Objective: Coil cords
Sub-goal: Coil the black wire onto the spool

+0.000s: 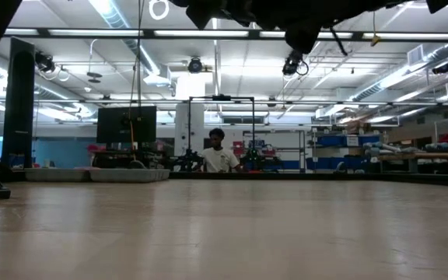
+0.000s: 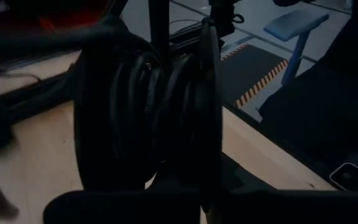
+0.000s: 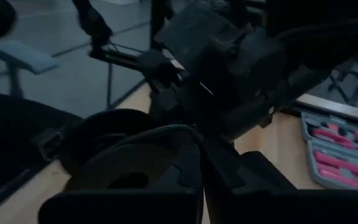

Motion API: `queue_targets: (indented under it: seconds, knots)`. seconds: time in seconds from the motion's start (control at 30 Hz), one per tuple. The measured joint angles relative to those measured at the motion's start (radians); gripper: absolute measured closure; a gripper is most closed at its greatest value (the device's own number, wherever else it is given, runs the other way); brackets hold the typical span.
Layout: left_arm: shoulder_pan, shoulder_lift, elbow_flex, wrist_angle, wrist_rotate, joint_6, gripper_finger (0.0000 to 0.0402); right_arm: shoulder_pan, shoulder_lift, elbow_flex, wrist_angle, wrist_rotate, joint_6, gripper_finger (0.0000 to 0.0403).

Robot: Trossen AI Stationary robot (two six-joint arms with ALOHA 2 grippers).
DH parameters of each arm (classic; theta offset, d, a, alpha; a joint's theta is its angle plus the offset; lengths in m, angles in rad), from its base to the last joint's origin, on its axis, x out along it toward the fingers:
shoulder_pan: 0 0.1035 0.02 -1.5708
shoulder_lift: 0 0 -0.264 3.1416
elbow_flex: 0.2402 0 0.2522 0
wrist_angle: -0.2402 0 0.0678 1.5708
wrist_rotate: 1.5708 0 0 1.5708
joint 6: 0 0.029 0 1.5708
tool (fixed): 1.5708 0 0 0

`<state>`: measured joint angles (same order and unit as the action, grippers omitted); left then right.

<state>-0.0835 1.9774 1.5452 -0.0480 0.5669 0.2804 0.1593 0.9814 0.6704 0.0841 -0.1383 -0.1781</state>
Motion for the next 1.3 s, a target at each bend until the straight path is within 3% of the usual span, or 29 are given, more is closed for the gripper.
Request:
queue_targets:
  seconds: [0.37,0.7,0.9,1.13,1.3]
  knots:
    - [0.025,0.0,-0.001,-0.046,0.001,-0.03,0.0402,0.021,0.074,0.001,-0.009,0.13,0.032,0.0389]
    - [0.029,0.001,-0.001,-0.038,-0.019,0.025,0.0402,0.023,0.075,0.001,-0.029,0.116,0.113,0.0339]
    - [0.022,0.0,0.0,-0.02,-0.018,0.103,0.0402,0.049,0.06,0.001,-0.026,0.119,0.168,0.034]
    - [0.018,0.0,0.0,0.015,-0.045,0.16,0.0402,0.055,0.03,0.001,0.015,0.071,0.371,0.0343]
    - [0.02,0.0,-0.001,0.042,-0.055,0.159,0.0402,0.057,0.029,0.001,-0.013,0.08,0.387,0.0347]
